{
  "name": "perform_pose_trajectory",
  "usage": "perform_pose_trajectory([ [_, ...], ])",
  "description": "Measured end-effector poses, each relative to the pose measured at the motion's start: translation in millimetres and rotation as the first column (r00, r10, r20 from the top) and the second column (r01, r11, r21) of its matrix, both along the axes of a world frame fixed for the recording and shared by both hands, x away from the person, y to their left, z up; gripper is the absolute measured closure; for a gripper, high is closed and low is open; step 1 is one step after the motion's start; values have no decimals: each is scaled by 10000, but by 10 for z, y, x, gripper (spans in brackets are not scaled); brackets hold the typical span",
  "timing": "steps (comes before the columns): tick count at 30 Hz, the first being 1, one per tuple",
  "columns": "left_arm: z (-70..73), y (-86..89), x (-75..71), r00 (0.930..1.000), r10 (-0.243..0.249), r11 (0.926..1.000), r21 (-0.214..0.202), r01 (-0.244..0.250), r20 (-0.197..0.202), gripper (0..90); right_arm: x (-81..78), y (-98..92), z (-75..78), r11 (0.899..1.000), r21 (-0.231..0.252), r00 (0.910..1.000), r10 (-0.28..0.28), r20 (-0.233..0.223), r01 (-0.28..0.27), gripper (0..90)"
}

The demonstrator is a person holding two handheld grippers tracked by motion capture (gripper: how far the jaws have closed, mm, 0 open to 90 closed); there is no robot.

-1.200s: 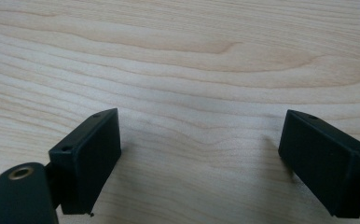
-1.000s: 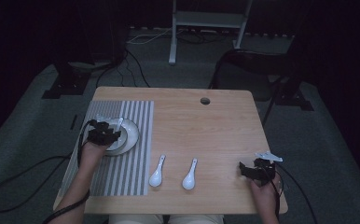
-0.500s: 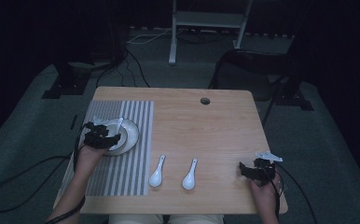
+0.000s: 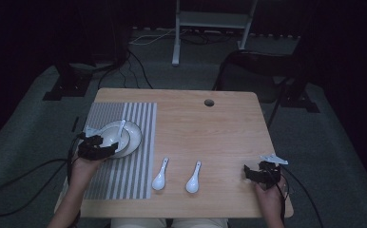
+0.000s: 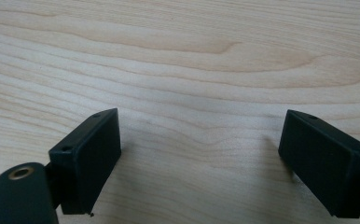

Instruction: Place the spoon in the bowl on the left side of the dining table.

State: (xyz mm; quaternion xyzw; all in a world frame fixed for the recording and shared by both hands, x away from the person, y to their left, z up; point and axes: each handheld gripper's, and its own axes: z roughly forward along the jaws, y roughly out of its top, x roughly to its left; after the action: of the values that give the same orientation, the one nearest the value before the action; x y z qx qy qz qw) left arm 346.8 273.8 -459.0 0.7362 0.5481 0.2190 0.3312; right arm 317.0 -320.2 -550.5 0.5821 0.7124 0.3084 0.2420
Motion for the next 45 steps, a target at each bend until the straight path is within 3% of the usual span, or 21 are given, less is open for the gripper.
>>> perform_pose_trajectory([
  [5, -32, 58, -67, 9999, 159, 9998, -122, -159, 29, 260, 0, 0, 0, 10000, 1, 10000, 0, 0, 0, 122],
  [7, -50, 61, -97, 9998, 219, 9997, -96, -219, -4, 158, 0, 0, 0, 10000, 1, 10000, 0, -1, 0, 122],
  [9, -67, 60, -137, 9997, 218, 9998, -5, -218, 58, 156, 0, 0, 0, 10000, 1, 10000, 0, -1, 0, 122],
  [10, -77, 68, -161, 9998, 161, 9998, -156, -160, 65, 154, 0, 0, 0, 10000, 1, 10000, -1, -1, 1, 122],
  [12, -103, 74, -189, 9999, 126, 9997, -231, -126, -14, 91, 0, 0, 0, 10000, 1, 10000, 1, 0, -1, 122],
  [18, -174, 98, -301, 9998, 176, 9994, -310, -174, 77, 90, 0, 0, 0, 10000, -3, 10000, 5, 4, -5, 122],
  [21, -201, 95, -368, 9999, 109, 9996, -275, -106, 118, 9, 0, 1, 0, 10000, 15, 10000, -9, 1, 9, 122],
  [23, -217, 90, -405, 10000, -46, 9995, -297, 48, 64, 10, 0, 1, 0, 10000, 16, 10000, -10, 1, 10, 122],
  [26, -241, 88, -497, 9987, -21, 9999, -125, 27, 509, 11, 0, 1, 1, 10000, 9, 10000, -8, -8, 8, 122],
  [29, -268, 106, -567, 9967, -3, 9997, -224, 21, 806, 11, 0, 1, 1, 10000, 12, 10000, -9, -6, 9, 122],
  [32, -322, 106, -623, 9947, -189, 9998, 90, 181, 1014, 12, 0, 1, 1, 10000, 12, 10000, -10, -6, 10, 122],
  [45, -545, 200, -776, 9967, -63, 9999, -74, 69, 804, 12, 0, 1, 1, 10000, 11, 10000, -9, -6, 9, 122],
])
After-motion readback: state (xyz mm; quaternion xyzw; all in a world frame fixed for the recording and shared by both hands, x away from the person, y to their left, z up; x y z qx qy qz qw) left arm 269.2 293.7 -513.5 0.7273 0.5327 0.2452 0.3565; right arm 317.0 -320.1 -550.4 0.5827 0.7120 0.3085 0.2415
